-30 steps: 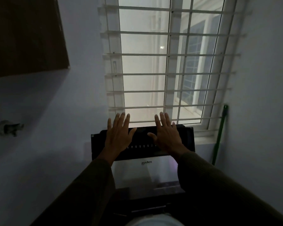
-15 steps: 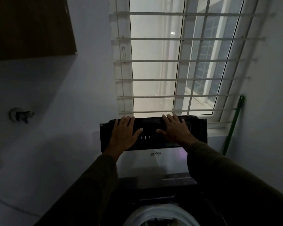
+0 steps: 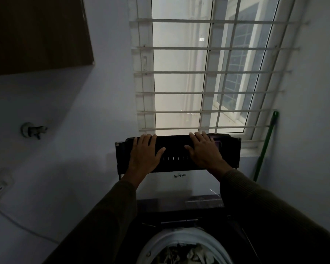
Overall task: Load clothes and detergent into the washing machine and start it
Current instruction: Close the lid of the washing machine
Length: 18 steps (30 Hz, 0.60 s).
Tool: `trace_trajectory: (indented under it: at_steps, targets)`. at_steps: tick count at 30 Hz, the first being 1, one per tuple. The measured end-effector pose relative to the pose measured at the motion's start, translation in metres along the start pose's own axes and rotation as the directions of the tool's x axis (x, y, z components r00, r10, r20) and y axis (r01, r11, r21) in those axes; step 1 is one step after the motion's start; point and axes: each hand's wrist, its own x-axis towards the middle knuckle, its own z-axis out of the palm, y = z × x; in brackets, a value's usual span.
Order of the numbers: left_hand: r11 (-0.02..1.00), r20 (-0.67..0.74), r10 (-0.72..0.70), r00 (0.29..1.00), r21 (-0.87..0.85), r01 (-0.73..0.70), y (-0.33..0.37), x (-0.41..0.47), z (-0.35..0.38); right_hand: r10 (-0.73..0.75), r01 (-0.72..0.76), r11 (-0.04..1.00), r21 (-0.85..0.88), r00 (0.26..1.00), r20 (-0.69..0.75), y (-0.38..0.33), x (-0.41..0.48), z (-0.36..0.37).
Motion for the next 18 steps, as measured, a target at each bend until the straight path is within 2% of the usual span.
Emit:
trace_trajectory:
  at_steps: [10, 18]
  targets:
    - [1.0, -0.161, 0.022, 0.987, 0.0, -0.022, 0.012, -0.033, -0.016, 0.041, -0.036, 0.998, 0.05, 0.995, -0.096, -0.014, -0.044, -0.024]
    - [0.999, -0.228, 0.025, 0.973, 0.032, -0.018, 0.029, -0.072, -0.038, 0.008, 0.007, 0.997, 0.081, 0.983, -0.183, -0.021, -0.091, -0.043]
